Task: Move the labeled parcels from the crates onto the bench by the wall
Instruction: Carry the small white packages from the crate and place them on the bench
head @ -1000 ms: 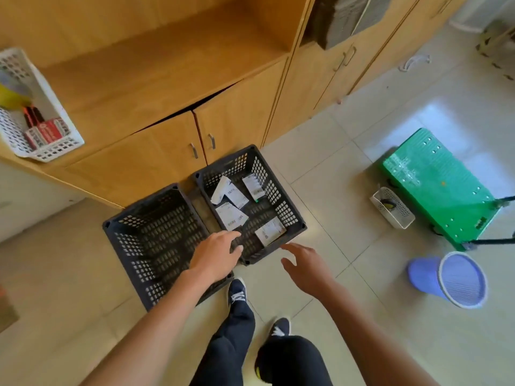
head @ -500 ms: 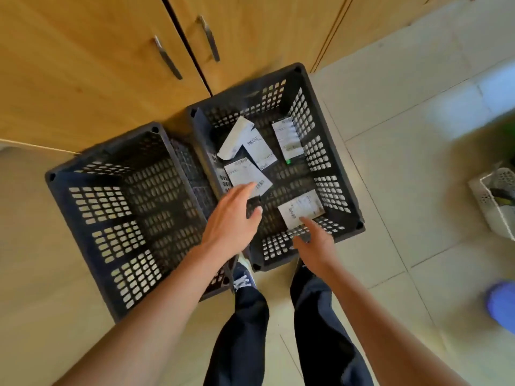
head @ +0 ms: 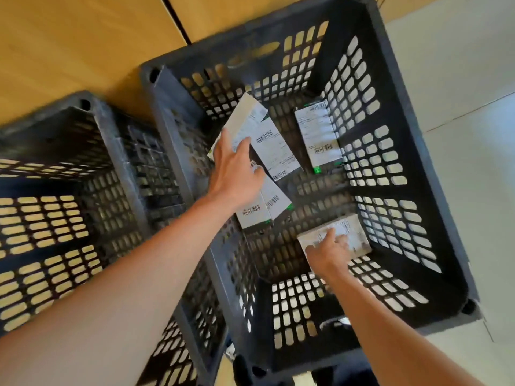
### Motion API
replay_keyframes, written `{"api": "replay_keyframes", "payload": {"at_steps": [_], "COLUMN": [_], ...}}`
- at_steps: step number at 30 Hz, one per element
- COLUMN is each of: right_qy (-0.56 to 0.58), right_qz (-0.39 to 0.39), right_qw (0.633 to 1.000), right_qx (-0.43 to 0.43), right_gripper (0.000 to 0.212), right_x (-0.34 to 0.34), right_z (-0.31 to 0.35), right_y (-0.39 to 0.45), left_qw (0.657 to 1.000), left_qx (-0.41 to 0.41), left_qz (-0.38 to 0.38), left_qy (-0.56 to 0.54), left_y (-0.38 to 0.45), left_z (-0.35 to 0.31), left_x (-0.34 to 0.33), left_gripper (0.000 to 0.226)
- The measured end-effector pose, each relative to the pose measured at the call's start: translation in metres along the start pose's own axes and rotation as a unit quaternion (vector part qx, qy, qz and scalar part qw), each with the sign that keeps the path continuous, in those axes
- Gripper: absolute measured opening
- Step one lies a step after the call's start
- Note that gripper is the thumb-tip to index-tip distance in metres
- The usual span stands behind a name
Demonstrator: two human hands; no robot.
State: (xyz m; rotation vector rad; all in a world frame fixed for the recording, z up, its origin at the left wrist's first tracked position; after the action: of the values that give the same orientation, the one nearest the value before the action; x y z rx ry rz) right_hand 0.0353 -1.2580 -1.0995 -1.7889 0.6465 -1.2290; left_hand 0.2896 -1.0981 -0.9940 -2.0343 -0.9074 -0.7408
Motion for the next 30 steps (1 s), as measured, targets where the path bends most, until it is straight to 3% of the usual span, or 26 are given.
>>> {"api": "replay_keyframes", "payload": {"at_steps": [4, 10, 14, 18, 23, 30], "right_qy": [0.035, 0.053, 0.102, 0.170, 0.183, 0.111], "right_qz": [0.007, -0.069, -0.117, -0.108, -0.125, -0.172], "right_qw": [0.999, 0.996, 0.987, 0.979, 0.974, 0.977], "right_qx": [-0.012, 0.030, 0.032, -0.029, -0.041, 0.058], "right_gripper": [0.088, 0.089, 0.094, 0.095, 0.098, 0.093], "right_x": [-0.020, -0.017, -0.002, 0.003, 0.006, 0.033], "right_z": [0.013, 0.025, 0.029, 0.032, 0.035, 0.047], "right_y": [0.016, 0.015, 0.020, 0.031, 0.032, -0.016], "left_qw": [0.999, 0.993, 0.994, 0.994, 0.996, 0.997], "left_qx": [0.051, 0.107, 0.093, 0.068, 0.045, 0.019], "left_qz": [-0.013, 0.002, -0.007, -0.008, -0.015, -0.068], "left_qy": [0.015, 0.045, 0.063, 0.088, 0.077, 0.017], "left_y": [0.028, 0.042, 0.040, 0.036, 0.034, 0.014], "left_z": [0.020, 0.039, 0.031, 0.024, 0.018, -0.005], "left_x": [-0.001, -0.012, -0.010, -0.008, -0.005, 0.018], "left_gripper": [0.057, 0.050, 0.046, 0.047, 0.054, 0.062]}}
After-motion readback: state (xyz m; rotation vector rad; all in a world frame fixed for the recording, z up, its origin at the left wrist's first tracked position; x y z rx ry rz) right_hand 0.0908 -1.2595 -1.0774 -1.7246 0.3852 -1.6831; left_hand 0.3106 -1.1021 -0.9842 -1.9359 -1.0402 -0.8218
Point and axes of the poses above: each hand's wrist, its own y-axis towards the middle knuckle, its own x-axis out of the back of the hand, z = x × y, the point moved 10 cm from there along y, towards the middle knuckle, and after that the axes turned 14 degrees about -x, right-handed, at the moved point
